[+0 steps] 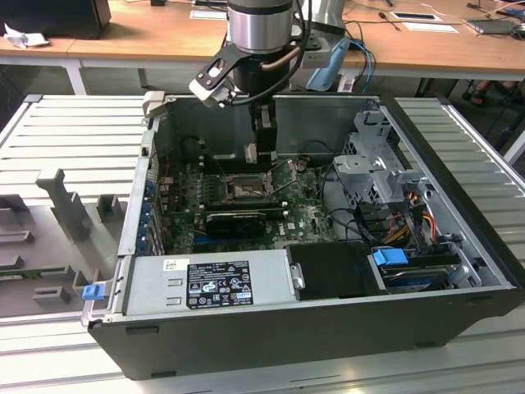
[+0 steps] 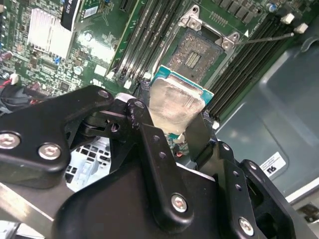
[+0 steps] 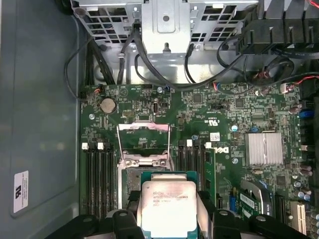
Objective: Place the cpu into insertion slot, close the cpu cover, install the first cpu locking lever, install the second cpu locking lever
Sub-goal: 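Place the cpu into insertion slot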
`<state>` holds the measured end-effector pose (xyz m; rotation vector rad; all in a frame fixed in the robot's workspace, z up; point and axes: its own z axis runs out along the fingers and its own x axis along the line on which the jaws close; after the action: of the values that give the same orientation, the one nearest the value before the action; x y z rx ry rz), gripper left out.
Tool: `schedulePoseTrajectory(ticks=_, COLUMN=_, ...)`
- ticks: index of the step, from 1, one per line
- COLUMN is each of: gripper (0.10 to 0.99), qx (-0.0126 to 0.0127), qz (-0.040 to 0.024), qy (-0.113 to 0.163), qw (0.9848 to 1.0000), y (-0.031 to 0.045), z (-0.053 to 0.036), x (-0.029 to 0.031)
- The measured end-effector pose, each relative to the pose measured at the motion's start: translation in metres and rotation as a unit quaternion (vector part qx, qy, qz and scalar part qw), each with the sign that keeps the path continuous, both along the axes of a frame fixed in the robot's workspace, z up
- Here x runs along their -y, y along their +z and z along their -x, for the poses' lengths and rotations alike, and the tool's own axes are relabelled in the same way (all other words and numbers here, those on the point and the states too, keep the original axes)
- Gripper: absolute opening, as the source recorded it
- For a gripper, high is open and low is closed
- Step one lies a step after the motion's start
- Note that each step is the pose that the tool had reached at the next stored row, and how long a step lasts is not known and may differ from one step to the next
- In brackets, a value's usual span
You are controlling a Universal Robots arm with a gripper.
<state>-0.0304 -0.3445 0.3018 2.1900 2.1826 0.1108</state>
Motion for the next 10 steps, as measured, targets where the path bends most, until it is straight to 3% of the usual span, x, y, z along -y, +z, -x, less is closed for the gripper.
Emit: schedulePoseTrajectory(ticks=10, gripper=0.529, qx=0.0003, qz=-0.0001, qy=0.002, qw=1.0, y=-0.0292, z=0.008, x=-0.0009)
